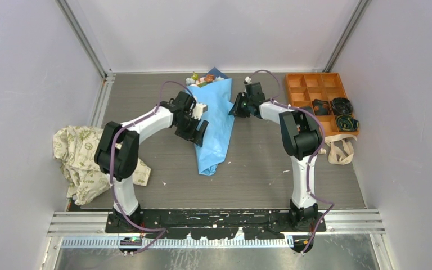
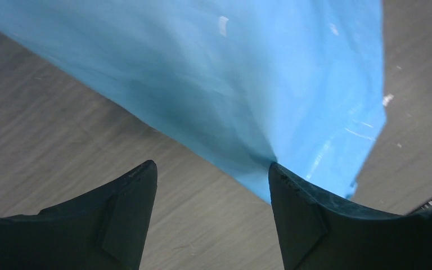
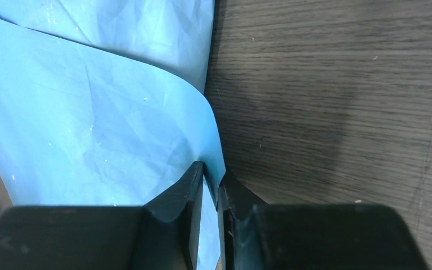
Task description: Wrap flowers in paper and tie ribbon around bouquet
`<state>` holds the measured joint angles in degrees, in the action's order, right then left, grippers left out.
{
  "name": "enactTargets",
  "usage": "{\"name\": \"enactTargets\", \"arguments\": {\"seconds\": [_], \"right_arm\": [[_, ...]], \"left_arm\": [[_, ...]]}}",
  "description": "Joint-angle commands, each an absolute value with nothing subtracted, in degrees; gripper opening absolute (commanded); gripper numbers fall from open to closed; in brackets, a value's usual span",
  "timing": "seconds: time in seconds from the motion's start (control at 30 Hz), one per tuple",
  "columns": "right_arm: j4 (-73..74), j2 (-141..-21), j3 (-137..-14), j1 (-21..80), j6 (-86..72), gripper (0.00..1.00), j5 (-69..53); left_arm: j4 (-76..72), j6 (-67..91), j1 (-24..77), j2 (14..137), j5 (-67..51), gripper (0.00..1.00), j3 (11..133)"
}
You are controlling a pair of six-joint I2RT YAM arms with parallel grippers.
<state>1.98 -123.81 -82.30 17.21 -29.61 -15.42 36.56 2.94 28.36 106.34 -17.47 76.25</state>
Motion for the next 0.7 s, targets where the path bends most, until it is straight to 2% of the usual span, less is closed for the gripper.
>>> {"name": "enactTargets", "arguments": {"seconds": [0.0,0.2,0.33,0.47,0.67], "right_arm": [[6.24,-123.32,-83.75,17.94,-26.89,0.24,-9.38],[10.90,-123.85,-85.08,18.28,-25.32,0.27,-4.47],[12.73,-124.33,-85.86,18.26,-25.22,0.27,-4.25],[14.06,-122.04,-85.33,18.19,-24.74,0.30,-4.88],[22.22,-110.31,-84.70,17.49,-20.64,0.33,-2.11]], "left_arm": [[38.74,0.50,31.60,106.38,-9.54,0.72,81.86],[34.21,-15.73,45.81,100.84,6.84,0.71,81.17],[27.39,-20.09,47.00,104.73,4.58,0.67,80.89],[28.36,-22.34,47.00,114.09,7.49,0.59,84.32],[29.65,-21.12,47.02,118.54,2.53,0.57,83.22]]}}
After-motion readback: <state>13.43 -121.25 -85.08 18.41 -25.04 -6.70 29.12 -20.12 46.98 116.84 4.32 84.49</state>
